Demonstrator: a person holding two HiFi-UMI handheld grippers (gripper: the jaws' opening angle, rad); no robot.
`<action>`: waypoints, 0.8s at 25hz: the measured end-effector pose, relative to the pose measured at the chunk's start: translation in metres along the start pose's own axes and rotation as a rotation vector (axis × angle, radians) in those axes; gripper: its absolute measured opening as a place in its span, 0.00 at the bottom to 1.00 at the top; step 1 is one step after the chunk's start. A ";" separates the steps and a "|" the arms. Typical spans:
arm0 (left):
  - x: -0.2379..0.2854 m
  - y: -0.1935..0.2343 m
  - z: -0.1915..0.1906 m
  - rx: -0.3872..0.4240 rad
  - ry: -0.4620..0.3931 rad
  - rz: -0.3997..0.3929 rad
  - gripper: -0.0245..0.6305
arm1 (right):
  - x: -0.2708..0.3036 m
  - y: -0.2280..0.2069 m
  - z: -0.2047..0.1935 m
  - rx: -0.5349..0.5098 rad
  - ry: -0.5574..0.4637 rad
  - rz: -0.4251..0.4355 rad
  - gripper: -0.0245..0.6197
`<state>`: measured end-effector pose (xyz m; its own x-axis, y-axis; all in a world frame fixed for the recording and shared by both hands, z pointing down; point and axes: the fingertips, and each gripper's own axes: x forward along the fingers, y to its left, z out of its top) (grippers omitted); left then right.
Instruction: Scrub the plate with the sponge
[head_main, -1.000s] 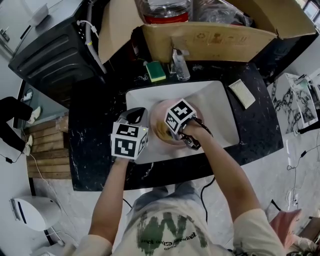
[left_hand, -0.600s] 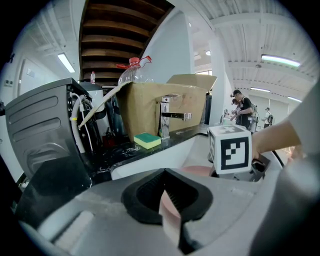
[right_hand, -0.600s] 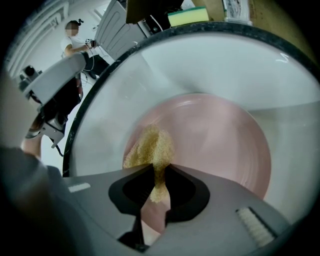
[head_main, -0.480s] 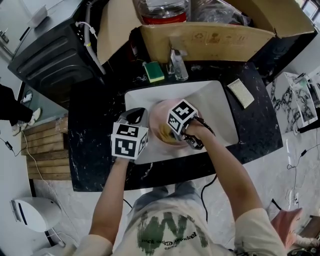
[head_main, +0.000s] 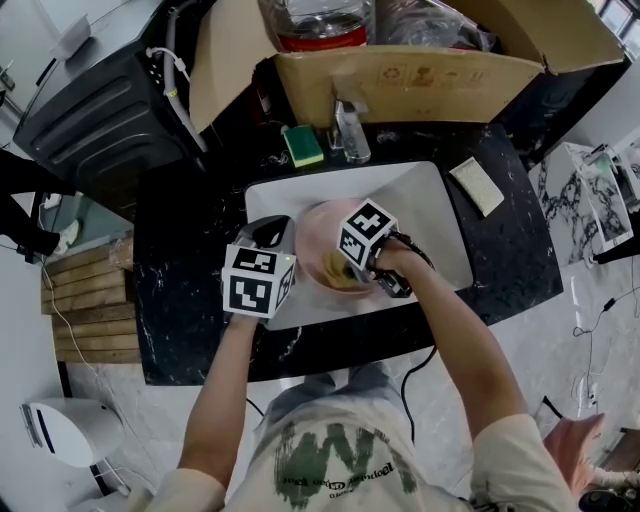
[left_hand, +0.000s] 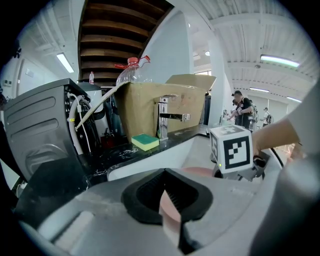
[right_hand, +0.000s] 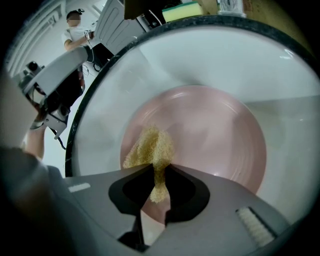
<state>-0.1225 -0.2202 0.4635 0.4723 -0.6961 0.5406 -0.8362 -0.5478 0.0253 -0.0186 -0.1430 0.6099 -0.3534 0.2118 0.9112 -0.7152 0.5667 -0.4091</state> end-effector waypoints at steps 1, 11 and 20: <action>0.000 0.000 0.000 0.001 0.000 0.000 0.04 | 0.000 -0.001 -0.001 0.002 0.002 -0.001 0.14; 0.005 -0.007 0.002 0.005 0.002 -0.003 0.04 | -0.007 -0.014 -0.014 -0.003 0.030 -0.014 0.14; 0.008 -0.010 0.005 0.004 0.004 0.002 0.04 | -0.013 -0.028 -0.024 -0.010 0.056 -0.029 0.14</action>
<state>-0.1088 -0.2223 0.4636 0.4698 -0.6953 0.5439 -0.8360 -0.5483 0.0212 0.0201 -0.1422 0.6107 -0.2985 0.2394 0.9239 -0.7182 0.5813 -0.3826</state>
